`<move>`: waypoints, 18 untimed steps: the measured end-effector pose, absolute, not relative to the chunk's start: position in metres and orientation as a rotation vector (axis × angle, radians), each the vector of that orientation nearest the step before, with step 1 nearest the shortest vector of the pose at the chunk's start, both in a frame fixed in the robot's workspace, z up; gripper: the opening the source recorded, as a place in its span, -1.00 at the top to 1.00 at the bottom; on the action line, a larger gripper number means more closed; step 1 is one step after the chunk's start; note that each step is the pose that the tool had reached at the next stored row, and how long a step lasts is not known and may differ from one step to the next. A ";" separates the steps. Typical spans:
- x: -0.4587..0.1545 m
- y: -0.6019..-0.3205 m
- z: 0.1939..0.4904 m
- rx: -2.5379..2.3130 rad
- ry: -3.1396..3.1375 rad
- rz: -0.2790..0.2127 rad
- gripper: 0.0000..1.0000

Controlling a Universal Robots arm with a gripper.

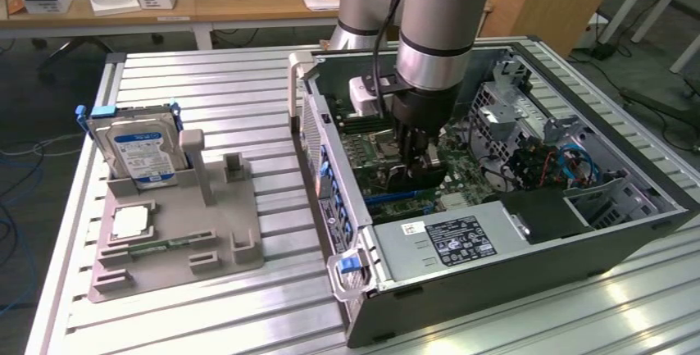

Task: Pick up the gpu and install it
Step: 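Insert the gpu into the slot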

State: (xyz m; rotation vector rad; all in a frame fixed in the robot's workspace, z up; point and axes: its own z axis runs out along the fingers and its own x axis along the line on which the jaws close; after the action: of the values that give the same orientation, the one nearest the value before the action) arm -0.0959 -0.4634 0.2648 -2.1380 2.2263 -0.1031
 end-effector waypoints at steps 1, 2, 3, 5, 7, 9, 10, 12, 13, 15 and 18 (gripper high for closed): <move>-0.096 -0.463 0.265 -2.138 2.226 -0.103 0.47; -0.096 -0.463 0.265 -2.138 2.226 -0.104 0.47; -0.096 -0.462 0.265 -2.137 2.226 -0.104 0.47; -0.096 -0.461 0.265 -2.137 2.226 -0.104 0.47; -0.096 -0.460 0.265 -2.137 2.226 -0.104 0.47; -0.096 -0.460 0.265 -2.138 2.226 -0.104 0.47; -0.096 -0.460 0.265 -2.138 2.226 -0.104 0.47; -0.096 -0.460 0.264 -2.137 2.226 -0.104 0.47; -0.096 -0.460 0.263 -2.137 2.226 -0.104 0.47; -0.097 -0.460 0.261 -2.138 2.226 -0.104 0.47; -0.097 -0.460 0.258 -2.137 2.226 -0.104 0.47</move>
State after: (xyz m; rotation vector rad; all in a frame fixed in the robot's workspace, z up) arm -0.0967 -0.4599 0.2578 -2.1374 2.2257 -0.1043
